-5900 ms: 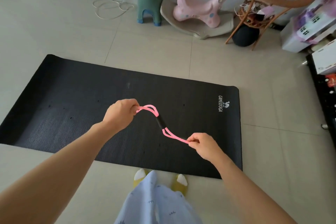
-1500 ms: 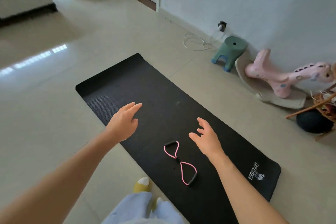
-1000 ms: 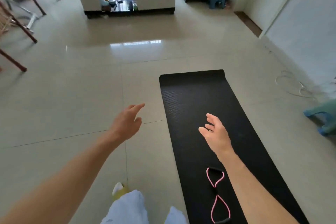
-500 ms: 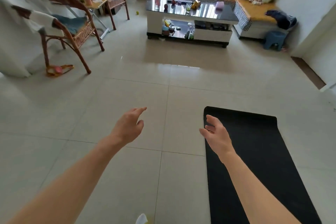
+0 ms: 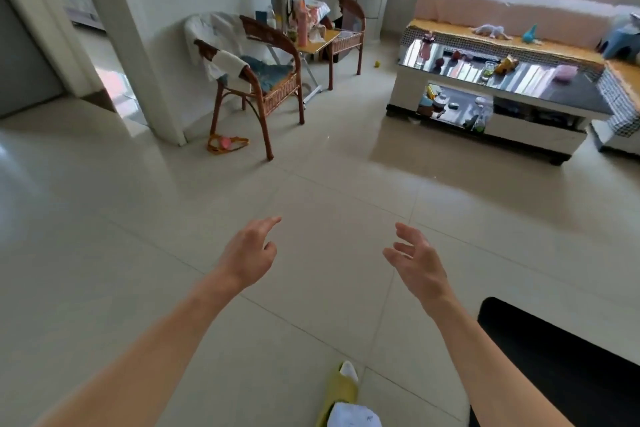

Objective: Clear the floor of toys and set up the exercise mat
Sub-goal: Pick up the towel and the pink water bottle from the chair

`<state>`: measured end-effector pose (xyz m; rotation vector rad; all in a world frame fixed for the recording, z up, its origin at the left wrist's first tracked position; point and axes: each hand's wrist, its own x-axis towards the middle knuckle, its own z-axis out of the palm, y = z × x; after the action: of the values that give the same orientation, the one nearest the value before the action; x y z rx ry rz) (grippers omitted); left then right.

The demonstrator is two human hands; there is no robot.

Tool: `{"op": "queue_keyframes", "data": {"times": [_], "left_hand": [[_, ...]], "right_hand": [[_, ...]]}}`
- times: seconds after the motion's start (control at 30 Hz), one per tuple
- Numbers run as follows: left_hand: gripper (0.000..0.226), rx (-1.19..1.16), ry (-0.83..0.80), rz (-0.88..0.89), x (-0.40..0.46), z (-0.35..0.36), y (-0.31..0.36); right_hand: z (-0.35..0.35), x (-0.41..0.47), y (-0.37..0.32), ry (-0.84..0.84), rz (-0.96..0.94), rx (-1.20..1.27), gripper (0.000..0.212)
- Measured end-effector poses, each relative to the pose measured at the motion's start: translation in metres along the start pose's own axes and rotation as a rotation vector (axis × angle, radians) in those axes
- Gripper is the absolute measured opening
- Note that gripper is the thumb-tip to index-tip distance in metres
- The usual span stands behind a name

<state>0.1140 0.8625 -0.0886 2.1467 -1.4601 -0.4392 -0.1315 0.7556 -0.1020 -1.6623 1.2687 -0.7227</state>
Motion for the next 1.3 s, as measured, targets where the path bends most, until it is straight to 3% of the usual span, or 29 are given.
{"op": "queue_keyframes", "data": {"times": [0.4,0.67,1.3], "left_hand": [[0.051,-0.035,0.14,-0.11,0.198,-0.011,0.016],[0.051,-0.061,0.162,-0.153,0.303,-0.018,0.01],[0.05,-0.173,0.165,-0.116,0.645,-0.041,-0.022]], "right_hand": [[0.007,0.243,-0.031,-0.151,-0.099,0.031,0.051],[0.019,0.356,-0.053,-0.199,-0.105,0.074,0.05],[0.065,0.675,-0.125,-0.153,-0.126,0.114,0.05]]}}
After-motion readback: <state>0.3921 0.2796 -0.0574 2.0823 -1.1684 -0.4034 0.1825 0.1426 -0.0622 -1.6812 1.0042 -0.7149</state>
